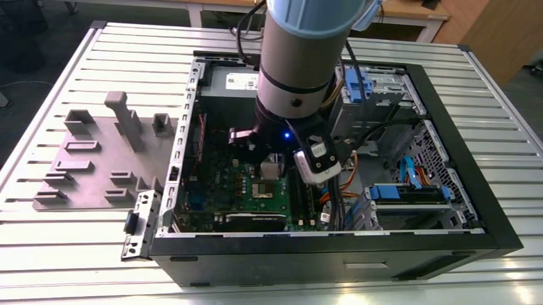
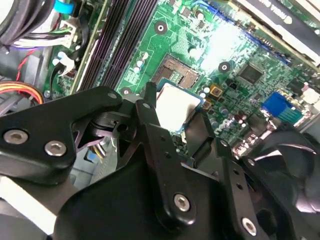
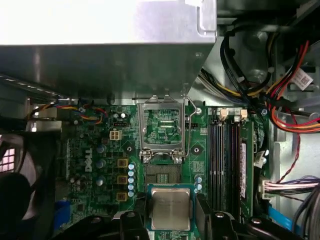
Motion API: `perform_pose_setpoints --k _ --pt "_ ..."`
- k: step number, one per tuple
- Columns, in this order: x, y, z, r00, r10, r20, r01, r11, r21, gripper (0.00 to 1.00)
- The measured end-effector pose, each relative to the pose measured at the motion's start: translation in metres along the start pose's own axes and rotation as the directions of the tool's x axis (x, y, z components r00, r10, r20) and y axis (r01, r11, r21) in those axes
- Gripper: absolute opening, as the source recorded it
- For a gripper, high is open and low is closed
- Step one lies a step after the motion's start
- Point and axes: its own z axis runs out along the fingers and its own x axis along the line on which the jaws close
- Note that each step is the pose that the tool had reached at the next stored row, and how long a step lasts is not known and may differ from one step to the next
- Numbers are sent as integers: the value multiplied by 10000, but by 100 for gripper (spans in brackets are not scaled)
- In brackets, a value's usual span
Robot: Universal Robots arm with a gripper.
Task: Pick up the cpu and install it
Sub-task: 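Place the cpu into insertion slot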
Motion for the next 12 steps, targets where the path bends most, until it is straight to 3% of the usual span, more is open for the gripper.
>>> perform_pose_setpoints --k 12 --pt "11 -11 219 10000 41 2 -41 10000 -2 47"
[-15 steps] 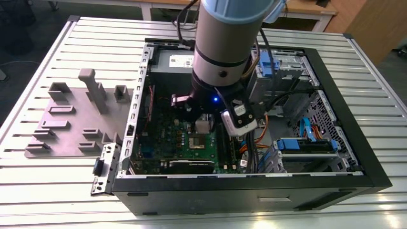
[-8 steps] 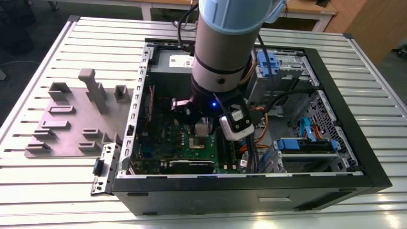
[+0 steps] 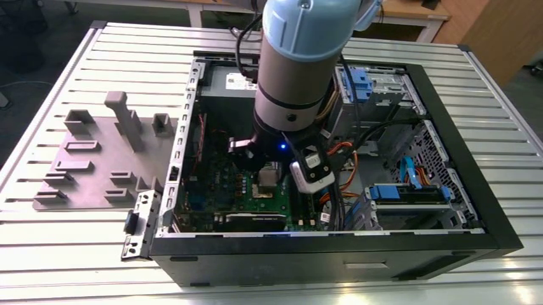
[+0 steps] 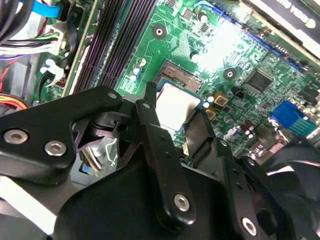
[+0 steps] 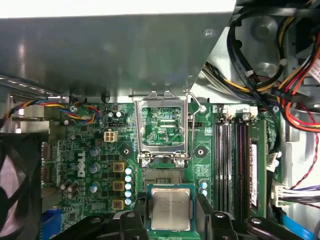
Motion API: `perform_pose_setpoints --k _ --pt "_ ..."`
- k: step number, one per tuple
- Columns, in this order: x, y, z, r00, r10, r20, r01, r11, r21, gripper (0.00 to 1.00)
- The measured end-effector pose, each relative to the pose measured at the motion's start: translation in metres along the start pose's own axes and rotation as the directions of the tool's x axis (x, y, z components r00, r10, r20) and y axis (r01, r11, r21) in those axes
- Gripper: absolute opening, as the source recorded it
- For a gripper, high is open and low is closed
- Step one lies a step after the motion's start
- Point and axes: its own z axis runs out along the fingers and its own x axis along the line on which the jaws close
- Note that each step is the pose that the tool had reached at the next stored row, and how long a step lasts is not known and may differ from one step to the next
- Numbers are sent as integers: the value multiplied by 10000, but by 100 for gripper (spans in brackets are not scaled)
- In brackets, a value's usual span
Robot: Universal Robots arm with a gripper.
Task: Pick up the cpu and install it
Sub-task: 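Place the cpu into insertion slot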
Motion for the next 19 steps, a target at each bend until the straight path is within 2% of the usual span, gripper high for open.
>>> perform_pose_setpoints --k 3,7,14,19 --pt "11 -3 48 10000 -1 0 1 10000 0 47" --pt "10 -3 54 10000 -2 0 2 10000 0 47" --pt "48 -10 176 10000 -2 0 2 10000 -4 47" --pt "48 -14 259 10000 -3 0 3 10000 -51 47"
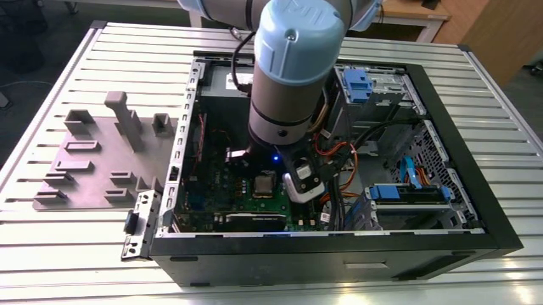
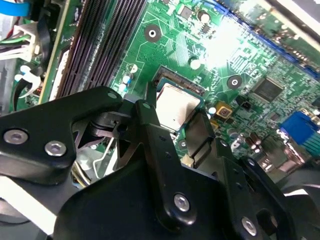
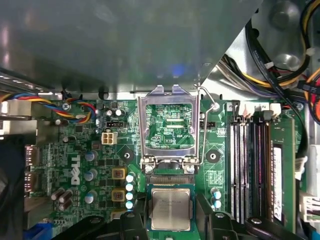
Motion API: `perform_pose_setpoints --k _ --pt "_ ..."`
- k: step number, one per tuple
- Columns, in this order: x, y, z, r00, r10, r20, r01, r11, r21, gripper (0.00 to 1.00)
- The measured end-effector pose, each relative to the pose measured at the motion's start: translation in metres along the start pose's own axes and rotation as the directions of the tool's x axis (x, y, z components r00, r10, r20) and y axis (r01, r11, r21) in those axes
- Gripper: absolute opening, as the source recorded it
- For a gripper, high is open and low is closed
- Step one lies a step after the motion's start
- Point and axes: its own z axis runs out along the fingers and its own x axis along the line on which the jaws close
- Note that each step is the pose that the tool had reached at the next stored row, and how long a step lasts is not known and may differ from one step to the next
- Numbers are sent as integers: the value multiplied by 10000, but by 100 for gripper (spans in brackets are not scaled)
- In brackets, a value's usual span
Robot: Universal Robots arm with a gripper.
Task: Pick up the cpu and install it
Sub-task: 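Place the cpu into insertion slot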
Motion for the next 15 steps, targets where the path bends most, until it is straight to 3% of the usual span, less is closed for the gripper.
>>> perform_pose_setpoints --k 7,15 --pt "-2 -2 55 10000 -3 -1 3 10000 -53 47" --pt "5 -4 86 10000 0 -3 0 10000 -54 47"
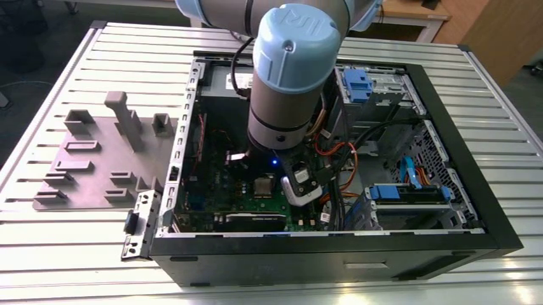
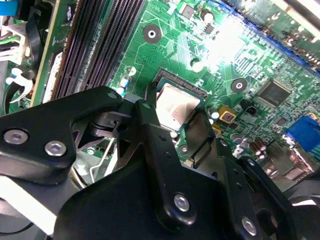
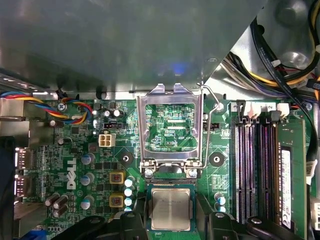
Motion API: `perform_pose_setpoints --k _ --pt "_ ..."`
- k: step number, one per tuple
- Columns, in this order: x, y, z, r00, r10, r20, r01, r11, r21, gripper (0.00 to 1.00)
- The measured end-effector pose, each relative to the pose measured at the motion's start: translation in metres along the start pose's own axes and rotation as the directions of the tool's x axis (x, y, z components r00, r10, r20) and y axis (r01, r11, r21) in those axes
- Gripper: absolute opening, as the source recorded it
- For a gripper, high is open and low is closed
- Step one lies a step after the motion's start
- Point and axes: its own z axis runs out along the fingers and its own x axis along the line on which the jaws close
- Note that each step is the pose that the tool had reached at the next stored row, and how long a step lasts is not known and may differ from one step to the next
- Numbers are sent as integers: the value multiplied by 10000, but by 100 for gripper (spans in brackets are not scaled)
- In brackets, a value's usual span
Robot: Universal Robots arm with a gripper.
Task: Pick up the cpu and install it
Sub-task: 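Place the cpu into insertion slot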
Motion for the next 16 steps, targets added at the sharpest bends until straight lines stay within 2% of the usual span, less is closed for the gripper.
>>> perform_pose_setpoints --k 12,14,15,16 --pt "-1 -1 26 10000 9 1 -9 10000 -3 47" --pt "0 -1 27 10000 10 2 -10 10000 -5 48" --pt "-1 -1 27 10000 10 3 -10 10000 -5 55" --pt "-1 -1 27 10000 10 3 -10 10000 -4 55"
